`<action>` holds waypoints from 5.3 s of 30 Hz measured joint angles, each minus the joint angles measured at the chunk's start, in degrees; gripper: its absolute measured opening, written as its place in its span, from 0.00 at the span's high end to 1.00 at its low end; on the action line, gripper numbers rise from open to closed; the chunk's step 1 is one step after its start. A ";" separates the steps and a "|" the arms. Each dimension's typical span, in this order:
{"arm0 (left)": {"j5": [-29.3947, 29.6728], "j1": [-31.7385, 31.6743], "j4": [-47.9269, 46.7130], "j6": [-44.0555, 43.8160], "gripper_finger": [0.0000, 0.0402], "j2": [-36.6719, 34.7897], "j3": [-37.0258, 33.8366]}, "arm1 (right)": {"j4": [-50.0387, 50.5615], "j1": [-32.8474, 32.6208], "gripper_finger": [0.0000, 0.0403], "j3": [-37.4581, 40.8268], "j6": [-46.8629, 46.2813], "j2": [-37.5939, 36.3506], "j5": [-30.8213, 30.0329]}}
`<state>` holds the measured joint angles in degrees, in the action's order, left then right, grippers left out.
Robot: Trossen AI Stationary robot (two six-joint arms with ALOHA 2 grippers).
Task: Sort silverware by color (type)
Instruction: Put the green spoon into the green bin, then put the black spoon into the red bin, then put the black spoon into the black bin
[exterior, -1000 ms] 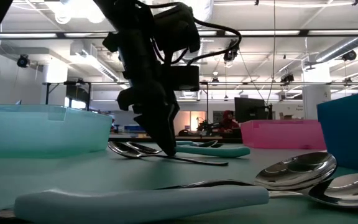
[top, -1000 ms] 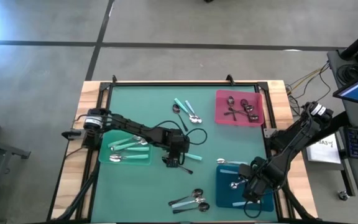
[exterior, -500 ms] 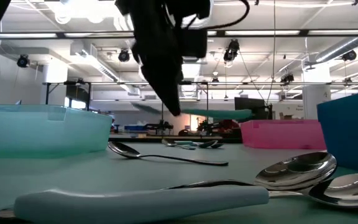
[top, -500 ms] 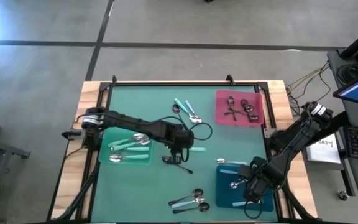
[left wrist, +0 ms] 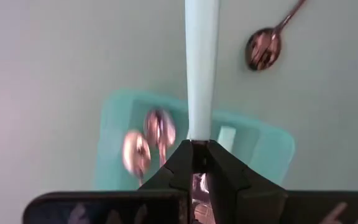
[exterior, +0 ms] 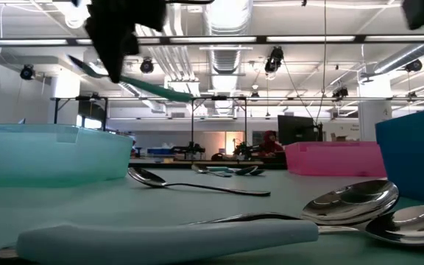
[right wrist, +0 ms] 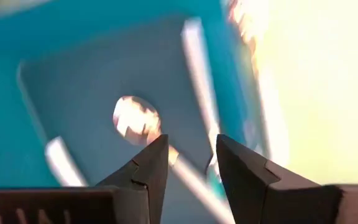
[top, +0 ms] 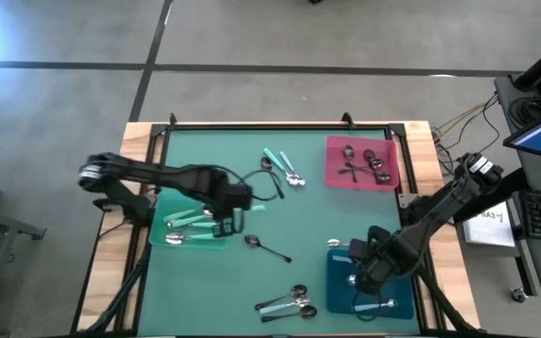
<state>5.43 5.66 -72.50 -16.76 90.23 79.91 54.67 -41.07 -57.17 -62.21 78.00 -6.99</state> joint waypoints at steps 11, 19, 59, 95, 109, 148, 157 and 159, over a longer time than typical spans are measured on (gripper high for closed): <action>-2.38 1.83 1.00 -23.82 0.95 -25.30 -29.98 | -10.93 12.47 0.71 -0.76 17.45 0.05 -15.85; -4.48 1.85 3.99 -30.29 0.89 -31.26 -40.32 | -29.47 20.95 0.66 -0.76 30.78 0.11 -13.16; -3.08 1.89 4.87 -20.88 0.68 -30.89 -27.03 | -37.02 25.58 0.64 -21.92 31.30 36.05 -2.07; -3.42 1.91 22.45 -17.93 0.68 -30.59 -27.07 | -15.01 25.05 0.98 -22.33 37.54 29.12 -10.67; -3.45 3.73 44.88 -12.36 0.68 -24.47 -27.07 | 20.97 33.76 0.98 -19.31 27.94 9.60 -27.02; -23.40 -1.24 45.94 14.67 0.68 17.01 -8.78 | 3.35 63.26 0.93 3.01 46.37 0.62 -20.88; -23.97 4.12 57.26 13.69 0.68 17.11 -11.49 | -4.75 59.02 0.93 2.65 51.46 0.39 -6.65; -23.89 4.49 57.77 11.98 0.68 17.22 -11.48 | -6.98 57.88 0.93 2.53 51.79 0.37 -2.51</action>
<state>-18.45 10.15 -14.73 -4.78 107.45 68.43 47.69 16.81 -54.64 -10.41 78.37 -9.50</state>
